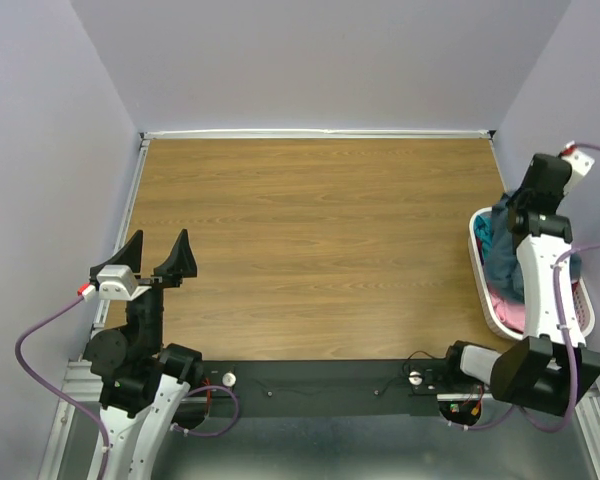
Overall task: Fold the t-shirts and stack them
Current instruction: Grab the tshirt from the pile, then move the tshirt to the center of the board, then flatten the tshirt out
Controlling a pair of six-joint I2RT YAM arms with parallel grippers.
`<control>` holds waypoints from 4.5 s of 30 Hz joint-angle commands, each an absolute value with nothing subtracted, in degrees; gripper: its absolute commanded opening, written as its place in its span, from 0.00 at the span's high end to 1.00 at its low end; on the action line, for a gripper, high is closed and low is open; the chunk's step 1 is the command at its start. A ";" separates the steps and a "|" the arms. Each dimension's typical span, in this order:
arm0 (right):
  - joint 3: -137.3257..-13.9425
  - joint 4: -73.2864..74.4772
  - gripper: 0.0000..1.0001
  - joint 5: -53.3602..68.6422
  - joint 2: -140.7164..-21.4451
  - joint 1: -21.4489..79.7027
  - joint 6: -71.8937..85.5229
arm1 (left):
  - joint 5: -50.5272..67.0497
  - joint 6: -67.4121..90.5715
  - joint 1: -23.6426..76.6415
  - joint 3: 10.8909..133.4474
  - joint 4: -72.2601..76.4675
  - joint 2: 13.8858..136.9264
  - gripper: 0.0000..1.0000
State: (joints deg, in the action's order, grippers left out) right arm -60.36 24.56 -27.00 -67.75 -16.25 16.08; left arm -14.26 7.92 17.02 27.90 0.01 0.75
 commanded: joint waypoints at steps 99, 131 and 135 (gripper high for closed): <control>-82.54 26.10 0.99 -18.28 -66.45 20.57 8.44 | -12.83 21.18 8.70 98.37 -15.84 87.29 1.00; -83.93 32.97 0.99 -16.52 -88.31 13.02 19.42 | -18.55 13.54 6.24 95.34 -15.64 99.64 0.94; -87.35 31.64 0.99 -17.40 -100.97 6.78 23.11 | -16.70 12.66 8.69 106.33 -14.16 110.47 0.63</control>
State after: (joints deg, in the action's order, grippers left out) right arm -83.90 32.32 -13.39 -95.22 11.60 19.27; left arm -19.62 14.15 6.72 98.98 -15.66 106.02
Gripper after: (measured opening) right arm 0.012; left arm 0.258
